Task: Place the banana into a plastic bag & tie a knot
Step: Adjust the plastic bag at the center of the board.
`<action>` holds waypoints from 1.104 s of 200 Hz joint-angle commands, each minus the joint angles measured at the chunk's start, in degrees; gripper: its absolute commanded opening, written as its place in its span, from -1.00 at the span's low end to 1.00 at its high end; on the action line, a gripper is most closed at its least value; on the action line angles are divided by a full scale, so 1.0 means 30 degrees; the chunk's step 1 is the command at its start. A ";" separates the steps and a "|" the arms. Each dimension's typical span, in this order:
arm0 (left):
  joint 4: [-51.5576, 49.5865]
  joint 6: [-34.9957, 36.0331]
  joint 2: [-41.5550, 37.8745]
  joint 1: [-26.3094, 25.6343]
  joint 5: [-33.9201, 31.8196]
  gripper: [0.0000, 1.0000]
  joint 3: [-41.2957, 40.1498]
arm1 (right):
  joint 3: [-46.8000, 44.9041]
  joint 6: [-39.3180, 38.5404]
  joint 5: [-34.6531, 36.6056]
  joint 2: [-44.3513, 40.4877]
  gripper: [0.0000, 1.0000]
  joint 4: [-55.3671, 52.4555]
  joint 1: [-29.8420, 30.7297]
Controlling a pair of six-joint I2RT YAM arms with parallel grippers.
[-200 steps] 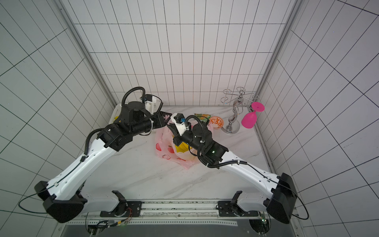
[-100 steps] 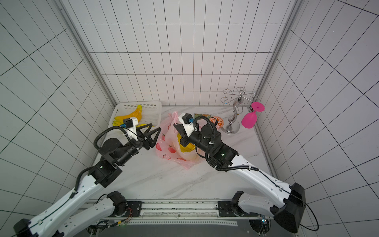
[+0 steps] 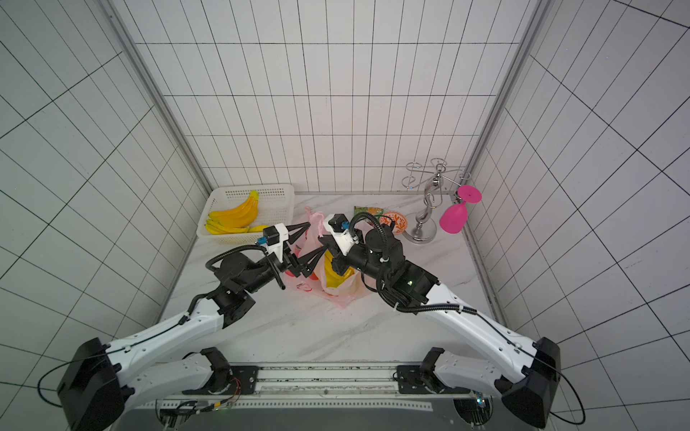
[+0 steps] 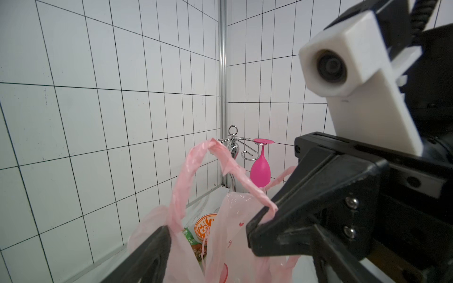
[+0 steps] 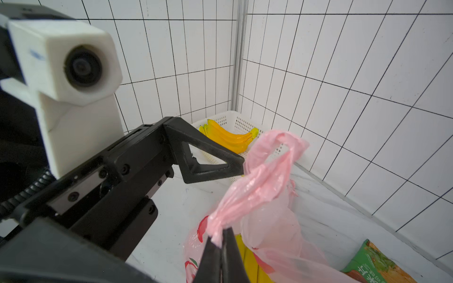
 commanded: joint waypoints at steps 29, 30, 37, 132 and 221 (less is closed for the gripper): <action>0.0408 0.3986 -0.0169 -0.0828 -0.1978 0.92 -0.0412 | 0.3031 -0.0638 0.0122 -0.0207 -1.00 -0.1174 -0.0100; 0.0393 0.3994 -0.0160 -0.0829 -0.1991 0.92 -0.0402 | 0.3064 -0.0639 0.0118 -0.0196 -1.00 -0.1196 -0.0100; 0.0390 0.4159 -0.0045 -0.0816 -0.2033 0.92 -0.0364 | 0.3251 -0.0641 0.0035 -0.0218 -1.00 -0.1345 -0.0099; 0.0623 0.5469 0.1968 -0.0687 -0.2755 0.91 0.1463 | 0.4153 -0.0766 -0.1138 -0.0557 -1.00 -0.2347 -0.0100; 0.1313 0.5351 0.3943 -0.0689 -0.1243 0.42 0.2898 | 0.4323 -0.0416 -0.0452 -0.0545 -1.00 -0.2431 -0.0259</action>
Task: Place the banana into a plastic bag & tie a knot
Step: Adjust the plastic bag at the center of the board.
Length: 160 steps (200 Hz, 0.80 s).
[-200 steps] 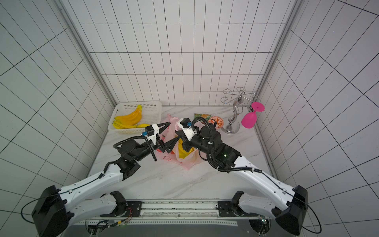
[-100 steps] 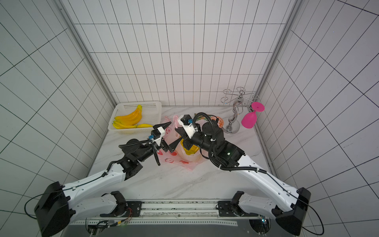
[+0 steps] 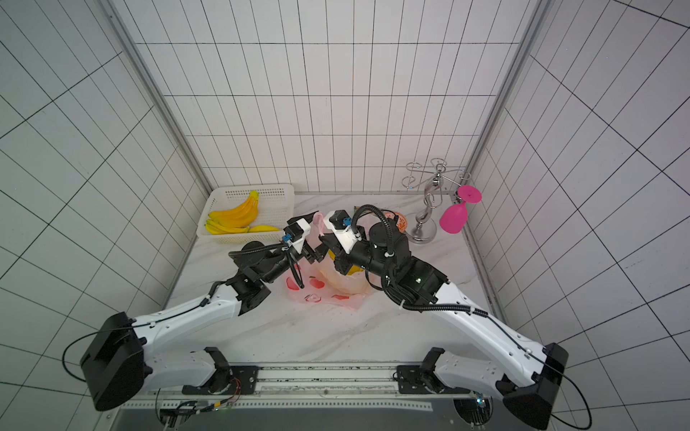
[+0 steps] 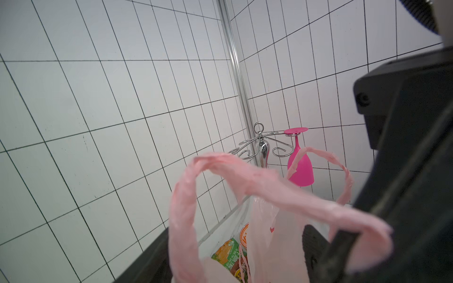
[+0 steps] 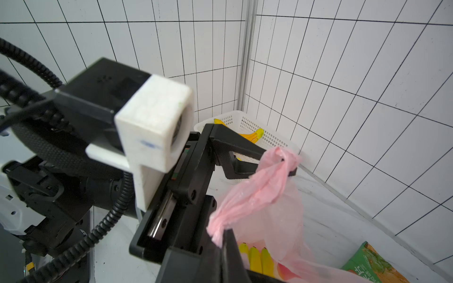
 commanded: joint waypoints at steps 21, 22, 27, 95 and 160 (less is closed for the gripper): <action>0.0583 0.0004 0.0575 0.0051 0.2327 0.24 0.0411 | 0.2776 0.0199 0.0240 -0.0048 -1.00 0.0141 -0.0630; 0.0585 -0.0009 0.0562 0.0052 0.2382 0.23 0.0411 | 0.2795 0.0222 0.0248 -0.0018 -1.00 0.0158 -0.0651; 0.0516 -0.0115 0.0598 0.0037 0.2519 0.17 0.0397 | 0.2864 0.0290 0.0321 0.0025 -1.00 0.0217 -0.0743; -0.0157 -0.0606 0.0900 0.0008 0.2762 -0.20 0.0521 | 0.3125 0.0885 -0.0231 0.0538 -1.00 0.0645 -0.1492; -0.0471 -0.2100 0.0992 0.0419 0.2059 -0.89 0.0944 | 0.2468 0.1116 0.0917 -0.0097 -0.82 0.0836 -0.1713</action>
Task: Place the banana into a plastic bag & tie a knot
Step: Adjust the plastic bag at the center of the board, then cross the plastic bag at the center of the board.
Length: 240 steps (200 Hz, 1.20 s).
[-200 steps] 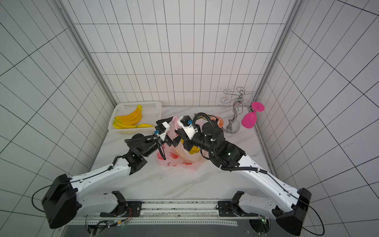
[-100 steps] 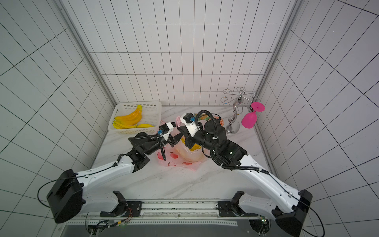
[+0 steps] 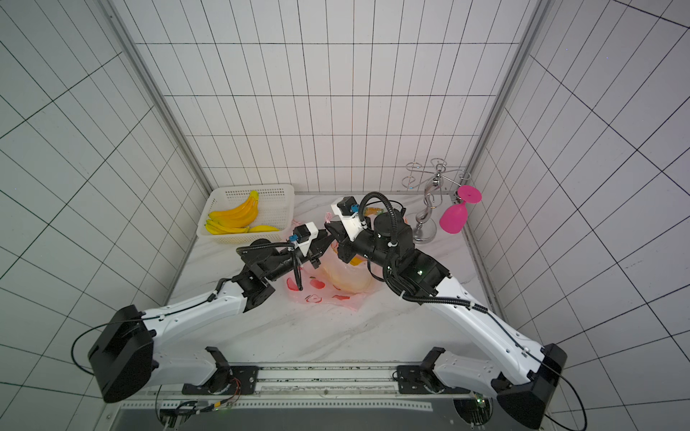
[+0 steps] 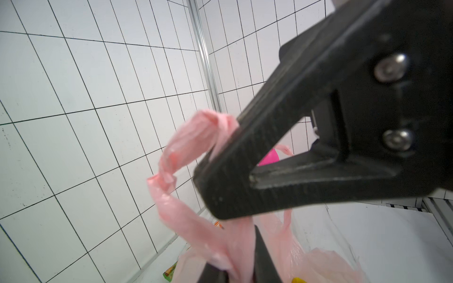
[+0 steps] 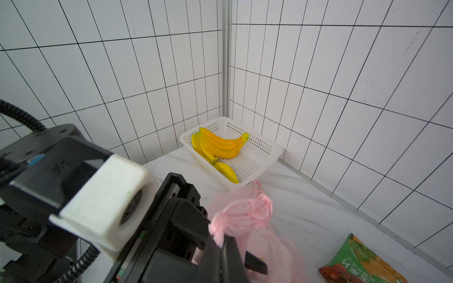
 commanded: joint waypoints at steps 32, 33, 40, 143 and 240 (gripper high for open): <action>-0.0201 -0.2616 -0.0220 0.1230 -0.1383 -1.00 0.0330 | 0.1451 0.0260 0.1963 -0.1957 0.06 -0.1097 -0.1424; -0.0189 -0.2670 -0.0232 0.1253 -0.1433 -1.00 0.0309 | 0.1454 0.0288 0.2040 -0.1989 0.07 -0.1197 -0.1480; -0.0193 -0.2709 -0.0348 0.1297 -0.1583 -1.00 0.0198 | 0.1531 0.0462 0.2604 -0.2294 0.14 -0.1864 -0.1845; -0.0323 -0.2740 -0.0450 0.1334 -0.1458 -1.00 0.0135 | 0.0049 0.3906 0.3573 -0.2618 0.02 -0.8148 -0.8495; -0.0418 -0.2813 -0.0751 0.1329 -0.1667 -1.00 0.0130 | 0.0317 0.4209 0.2934 -0.1682 -0.34 -0.9116 -0.8626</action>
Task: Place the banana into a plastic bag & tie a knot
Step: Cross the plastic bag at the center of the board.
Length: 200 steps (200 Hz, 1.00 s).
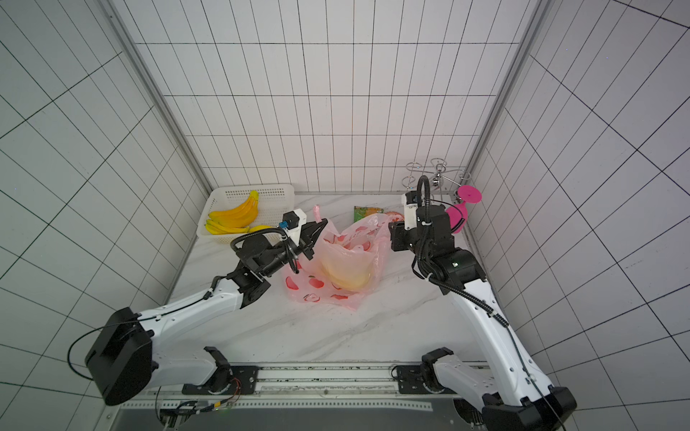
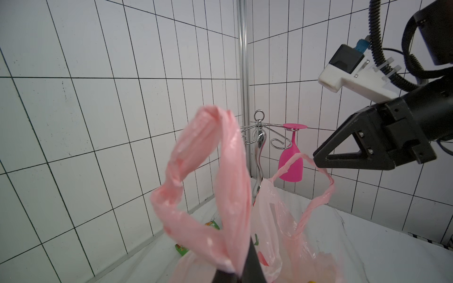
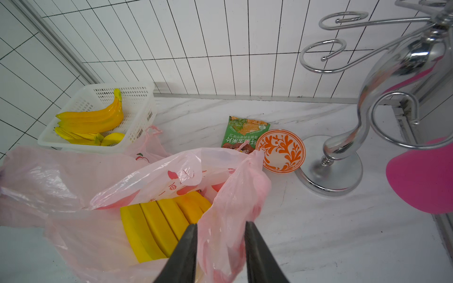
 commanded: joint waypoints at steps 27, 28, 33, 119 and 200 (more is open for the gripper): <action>0.0208 -0.0120 -0.0445 0.0012 -0.0294 -1.00 0.0058 | 0.0455 0.0184 0.1440 -0.0335 -0.17 -0.1186 -0.0211; 0.0208 -0.0125 -0.0440 0.0014 -0.0296 -1.00 0.0053 | 0.0458 0.0180 0.1489 -0.0344 -0.16 -0.1187 -0.0211; 0.0208 -0.0124 -0.0437 -0.0008 -0.0297 -1.00 0.0055 | 0.0486 0.0150 0.1664 -0.0383 -0.15 -0.1216 -0.0230; 0.0076 -0.0024 -0.0436 0.0015 -0.0354 -1.00 0.0024 | 0.0518 0.0002 0.2487 -0.0814 -0.02 -0.1560 -0.0211; -0.0034 -0.0005 -0.0439 -0.0041 -0.0351 -1.00 0.0034 | 0.0622 -0.0015 0.2408 -0.1131 0.17 -0.1824 -0.0218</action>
